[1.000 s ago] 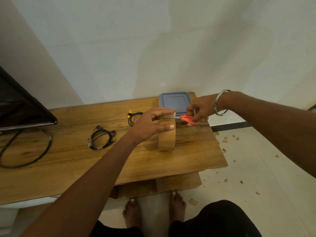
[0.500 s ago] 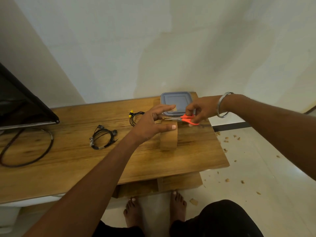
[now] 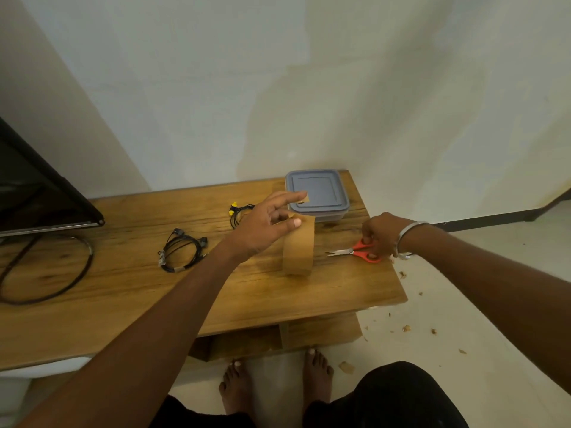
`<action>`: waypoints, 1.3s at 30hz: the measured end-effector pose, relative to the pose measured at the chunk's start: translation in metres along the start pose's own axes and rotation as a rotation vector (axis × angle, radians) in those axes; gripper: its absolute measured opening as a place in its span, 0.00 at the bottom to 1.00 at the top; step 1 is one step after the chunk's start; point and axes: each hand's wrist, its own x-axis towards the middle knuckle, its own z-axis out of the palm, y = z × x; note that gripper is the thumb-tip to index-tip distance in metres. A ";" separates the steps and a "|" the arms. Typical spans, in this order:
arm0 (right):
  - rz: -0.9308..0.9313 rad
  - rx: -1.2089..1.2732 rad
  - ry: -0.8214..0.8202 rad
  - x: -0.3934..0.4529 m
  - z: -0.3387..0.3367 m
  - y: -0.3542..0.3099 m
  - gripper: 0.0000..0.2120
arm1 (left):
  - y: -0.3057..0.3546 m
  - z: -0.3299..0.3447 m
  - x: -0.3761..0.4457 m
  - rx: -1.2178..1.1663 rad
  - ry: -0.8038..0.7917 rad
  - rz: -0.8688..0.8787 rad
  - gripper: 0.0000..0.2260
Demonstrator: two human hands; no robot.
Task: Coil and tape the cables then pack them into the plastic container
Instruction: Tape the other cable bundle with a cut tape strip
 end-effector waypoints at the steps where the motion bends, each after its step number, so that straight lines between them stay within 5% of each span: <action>1: 0.007 0.016 0.001 0.000 0.000 -0.002 0.12 | 0.001 -0.001 0.000 0.004 0.000 0.002 0.21; 7: -0.100 0.205 0.195 -0.002 -0.002 -0.014 0.10 | 0.001 -0.004 0.001 0.016 0.040 -0.012 0.21; 14: -0.328 0.648 0.298 -0.005 0.000 -0.057 0.24 | -0.002 -0.002 0.003 -0.031 0.122 -0.028 0.21; 31: -0.250 0.704 0.488 0.014 0.009 -0.073 0.07 | 0.002 -0.001 0.000 0.109 0.200 0.031 0.22; 39: -0.287 0.651 0.454 0.018 0.011 -0.077 0.08 | 0.000 -0.004 -0.003 0.156 0.221 0.072 0.23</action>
